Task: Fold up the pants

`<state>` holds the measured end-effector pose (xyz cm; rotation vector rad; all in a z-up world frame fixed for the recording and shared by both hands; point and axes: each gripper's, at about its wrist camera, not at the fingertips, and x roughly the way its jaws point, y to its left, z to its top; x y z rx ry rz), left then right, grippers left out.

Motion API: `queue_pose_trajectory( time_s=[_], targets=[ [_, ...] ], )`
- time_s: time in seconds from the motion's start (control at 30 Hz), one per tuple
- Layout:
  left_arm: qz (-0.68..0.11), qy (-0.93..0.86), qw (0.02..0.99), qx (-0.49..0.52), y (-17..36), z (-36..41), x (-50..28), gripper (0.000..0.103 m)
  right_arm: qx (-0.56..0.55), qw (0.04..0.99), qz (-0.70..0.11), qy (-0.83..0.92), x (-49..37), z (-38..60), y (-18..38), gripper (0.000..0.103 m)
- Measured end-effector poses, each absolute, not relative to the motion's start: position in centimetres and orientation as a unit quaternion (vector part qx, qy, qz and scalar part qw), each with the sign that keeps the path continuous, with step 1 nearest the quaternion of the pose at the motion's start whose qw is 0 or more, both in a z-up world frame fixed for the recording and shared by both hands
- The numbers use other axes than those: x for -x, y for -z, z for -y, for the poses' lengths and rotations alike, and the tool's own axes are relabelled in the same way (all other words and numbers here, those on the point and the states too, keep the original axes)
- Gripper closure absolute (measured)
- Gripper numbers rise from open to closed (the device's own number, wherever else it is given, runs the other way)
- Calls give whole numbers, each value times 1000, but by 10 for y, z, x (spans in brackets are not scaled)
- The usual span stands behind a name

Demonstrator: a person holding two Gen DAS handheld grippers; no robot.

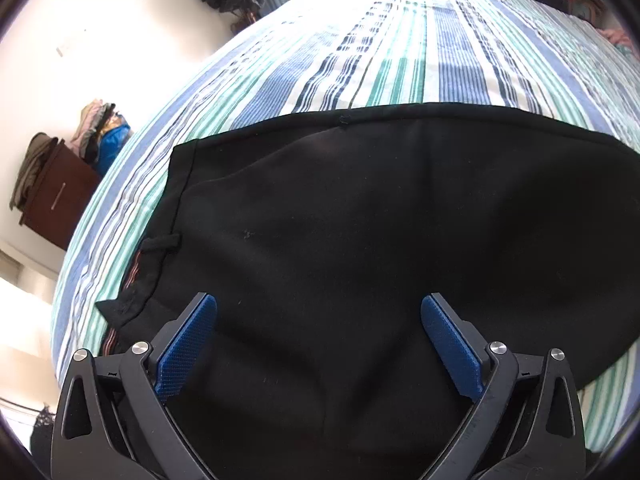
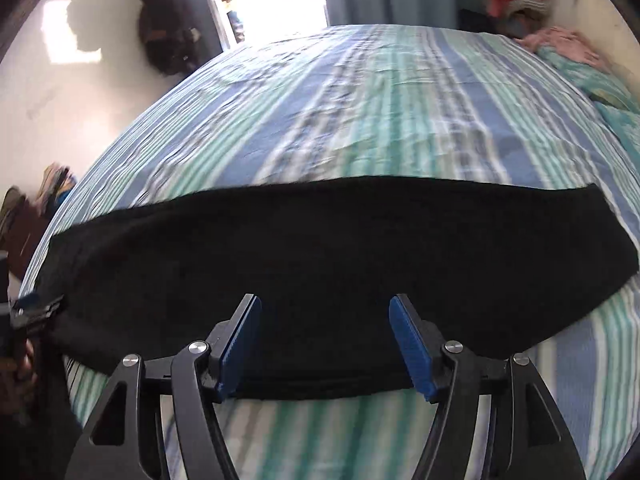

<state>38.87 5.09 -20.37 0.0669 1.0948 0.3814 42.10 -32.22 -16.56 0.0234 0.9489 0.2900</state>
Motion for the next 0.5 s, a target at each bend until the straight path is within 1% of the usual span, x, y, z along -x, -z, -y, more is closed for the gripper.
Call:
queue_pose_trajectory(
  time_s=[0.13,0.23,0.37,0.43,0.5],
  targets=[
    [-498,-111,860,-23,172,-27,-330,1,2,878,-434,-202,-335,249,152,36],
    [-510,-62,857,-38,178,0,-279,1,-4,866,-449,-221,-257,233,153,33],
    [-535,-36,841,-70,207,26,-233,0,8,855,-488,-177,-171,259,171,33],
    [-524,-40,848,-70,205,27,-224,1,-7,850,-513,-123,-146,296,181,33],
    [-536,-37,841,-64,203,24,-228,1,-40,856,-510,-67,-123,341,180,33]
  ],
)
